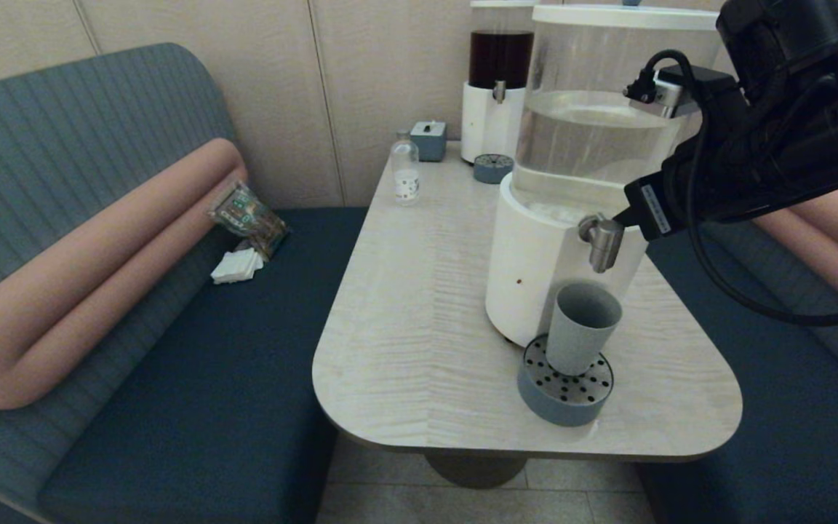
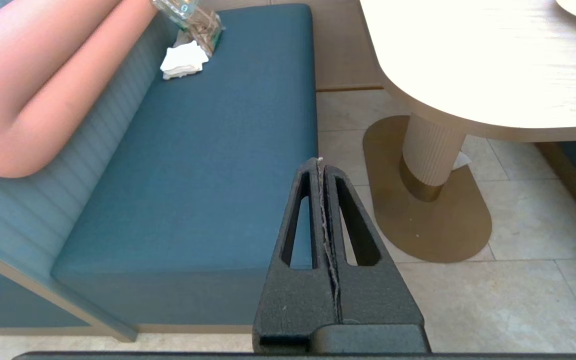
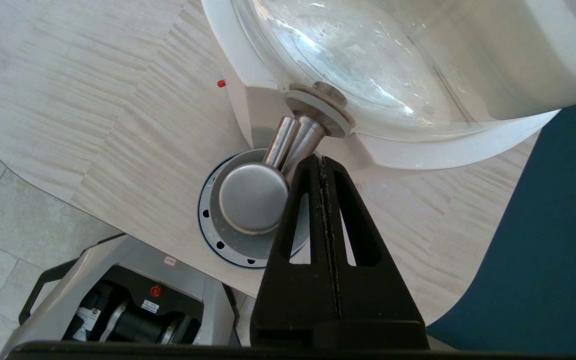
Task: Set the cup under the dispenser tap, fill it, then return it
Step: Turn on the faucet
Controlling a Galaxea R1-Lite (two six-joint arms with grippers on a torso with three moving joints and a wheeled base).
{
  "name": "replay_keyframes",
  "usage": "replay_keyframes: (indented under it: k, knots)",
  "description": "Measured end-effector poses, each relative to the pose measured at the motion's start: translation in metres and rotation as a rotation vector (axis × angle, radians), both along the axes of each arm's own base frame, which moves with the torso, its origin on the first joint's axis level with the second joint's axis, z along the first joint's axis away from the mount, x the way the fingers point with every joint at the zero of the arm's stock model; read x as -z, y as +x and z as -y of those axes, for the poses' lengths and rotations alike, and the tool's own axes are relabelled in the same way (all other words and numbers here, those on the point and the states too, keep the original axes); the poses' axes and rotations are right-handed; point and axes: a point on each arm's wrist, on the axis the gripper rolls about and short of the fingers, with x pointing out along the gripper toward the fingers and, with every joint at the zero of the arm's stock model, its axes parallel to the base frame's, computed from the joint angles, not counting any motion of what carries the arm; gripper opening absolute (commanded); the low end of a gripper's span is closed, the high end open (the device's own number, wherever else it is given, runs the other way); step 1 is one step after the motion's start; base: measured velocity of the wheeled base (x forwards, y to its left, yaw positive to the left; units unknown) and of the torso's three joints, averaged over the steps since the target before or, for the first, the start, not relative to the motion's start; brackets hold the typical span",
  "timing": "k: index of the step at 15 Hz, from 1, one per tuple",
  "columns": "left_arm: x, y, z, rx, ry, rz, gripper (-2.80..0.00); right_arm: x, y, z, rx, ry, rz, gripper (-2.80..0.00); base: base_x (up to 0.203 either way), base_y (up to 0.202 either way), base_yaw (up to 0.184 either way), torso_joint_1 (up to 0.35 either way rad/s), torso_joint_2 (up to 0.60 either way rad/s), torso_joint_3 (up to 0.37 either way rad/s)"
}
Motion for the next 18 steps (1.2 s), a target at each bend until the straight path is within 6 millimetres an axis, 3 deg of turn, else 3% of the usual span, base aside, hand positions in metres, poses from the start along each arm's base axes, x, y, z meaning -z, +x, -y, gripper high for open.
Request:
replay_keyframes:
  k: [18]
  knots:
    - [0.0,0.0,0.0,0.0,0.0,0.0,-2.8,0.007,0.013,-0.007,-0.069,-0.018,0.039,-2.8,0.0,0.0,0.0,0.0,0.0,0.0]
